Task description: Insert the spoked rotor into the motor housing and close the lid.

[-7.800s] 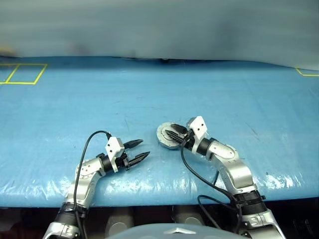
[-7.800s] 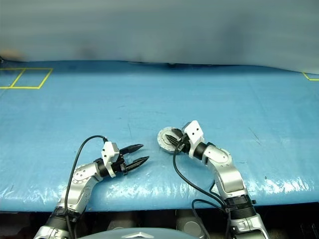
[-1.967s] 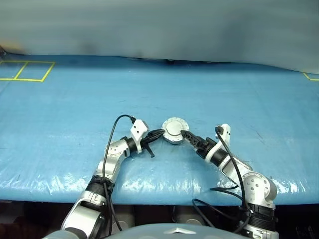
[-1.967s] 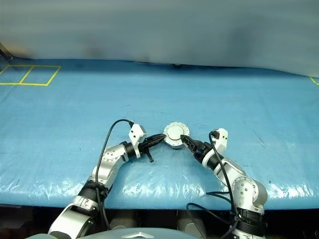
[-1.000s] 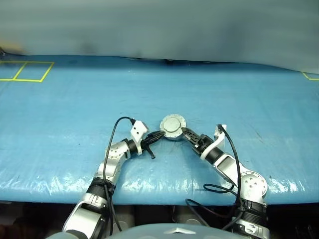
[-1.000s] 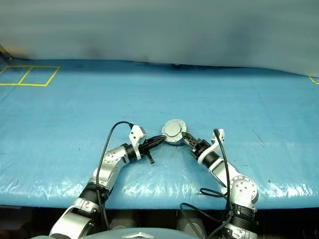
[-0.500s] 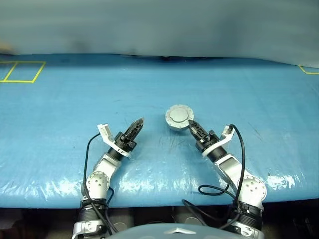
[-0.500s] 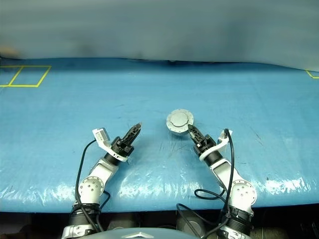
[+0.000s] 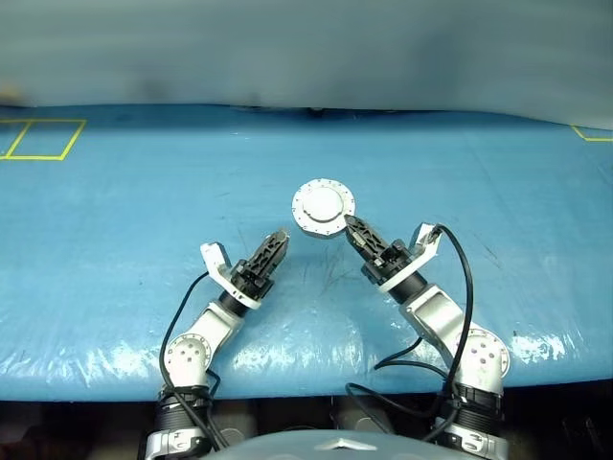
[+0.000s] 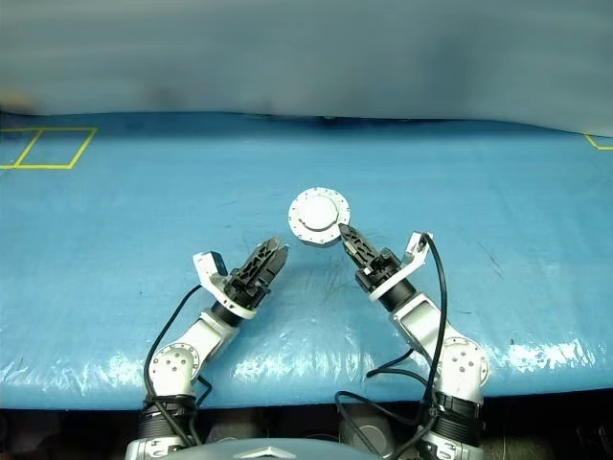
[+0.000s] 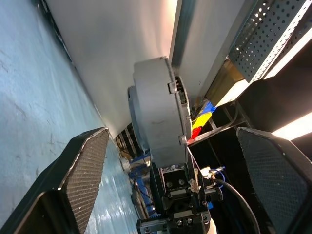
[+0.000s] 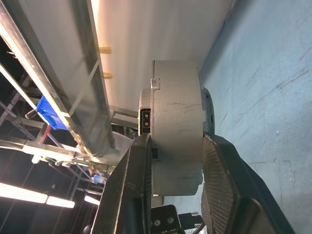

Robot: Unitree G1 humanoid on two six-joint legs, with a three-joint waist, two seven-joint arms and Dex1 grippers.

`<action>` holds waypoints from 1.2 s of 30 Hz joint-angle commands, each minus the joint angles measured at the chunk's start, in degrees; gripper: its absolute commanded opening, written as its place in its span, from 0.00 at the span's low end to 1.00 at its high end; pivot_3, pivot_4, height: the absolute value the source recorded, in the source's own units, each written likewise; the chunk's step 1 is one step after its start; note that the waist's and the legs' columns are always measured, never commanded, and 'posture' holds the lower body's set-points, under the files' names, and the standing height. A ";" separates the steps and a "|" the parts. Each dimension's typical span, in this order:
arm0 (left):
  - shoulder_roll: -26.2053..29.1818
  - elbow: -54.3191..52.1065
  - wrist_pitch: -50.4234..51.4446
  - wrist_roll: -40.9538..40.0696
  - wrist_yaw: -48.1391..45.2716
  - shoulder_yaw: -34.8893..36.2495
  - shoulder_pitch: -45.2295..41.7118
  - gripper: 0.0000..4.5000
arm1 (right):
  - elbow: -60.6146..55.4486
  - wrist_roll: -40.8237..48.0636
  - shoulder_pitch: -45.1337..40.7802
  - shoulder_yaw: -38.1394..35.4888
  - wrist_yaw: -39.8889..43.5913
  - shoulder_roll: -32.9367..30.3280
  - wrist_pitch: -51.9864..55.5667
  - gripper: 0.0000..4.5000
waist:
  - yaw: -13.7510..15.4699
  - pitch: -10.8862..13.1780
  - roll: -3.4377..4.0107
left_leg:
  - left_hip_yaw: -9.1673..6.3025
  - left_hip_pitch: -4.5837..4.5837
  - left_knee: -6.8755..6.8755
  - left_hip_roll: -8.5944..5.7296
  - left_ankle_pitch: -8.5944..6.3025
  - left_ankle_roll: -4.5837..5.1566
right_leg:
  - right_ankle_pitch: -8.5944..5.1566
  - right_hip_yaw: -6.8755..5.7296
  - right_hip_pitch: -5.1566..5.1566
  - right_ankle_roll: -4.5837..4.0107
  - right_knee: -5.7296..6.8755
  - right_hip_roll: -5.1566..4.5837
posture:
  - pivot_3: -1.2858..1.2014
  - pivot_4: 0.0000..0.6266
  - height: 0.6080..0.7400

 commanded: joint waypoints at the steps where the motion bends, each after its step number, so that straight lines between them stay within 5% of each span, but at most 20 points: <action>1: -0.25 0.97 2.05 -2.23 0.72 0.99 -1.06 1.00 | -4.00 3.03 -0.07 2.27 1.90 -1.30 0.62 0.24 | 0.00 0.00 0.00 | 0.00 0.00 0.00 0.00 0.00 0.00 | 0.00 0.00 0.00 0.00 0.00 0.00 | 0.52 0.24 1.00; 21: -0.38 3.10 -2.78 5.72 -3.00 -1.59 -2.78 1.00 | -4.70 -0.50 1.28 9.79 4.01 -4.76 -0.20 0.24 | 0.34 0.00 -0.01 | 0.00 0.00 0.04 -0.02 0.00 -0.01 | 0.09 0.01 0.00 -0.11 0.01 0.00 | 0.52 0.24 1.00; 28: -1.48 3.40 -1.80 2.66 -4.88 -0.06 -2.88 0.58 | -3.93 -1.64 0.96 9.76 4.84 -4.83 -0.47 0.24 | 0.32 0.00 -0.01 | 0.01 -0.01 0.06 -0.02 0.01 -0.01 | 0.09 0.01 0.00 -0.10 0.01 -0.01 | 0.52 0.24 1.00; 35: -1.46 4.04 -1.38 1.27 -1.75 0.82 -3.75 0.56 | -3.22 -6.31 0.87 10.25 5.56 -5.27 -2.34 0.24 | 0.38 0.00 -0.01 | 0.00 -0.01 0.08 -0.02 0.01 -0.01 | 0.09 0.01 0.01 -0.08 0.01 -0.01 | 0.52 0.24 1.00; 36: -1.39 4.02 -1.50 1.35 -1.59 0.78 -3.78 0.56 | -2.91 -7.08 0.77 10.26 5.68 -5.38 -2.60 0.32 | 0.34 0.00 -0.01 | 0.01 -0.01 0.08 -0.02 0.01 -0.01 | 0.09 0.01 0.01 -0.09 0.01 -0.01 | 0.52 0.24 1.00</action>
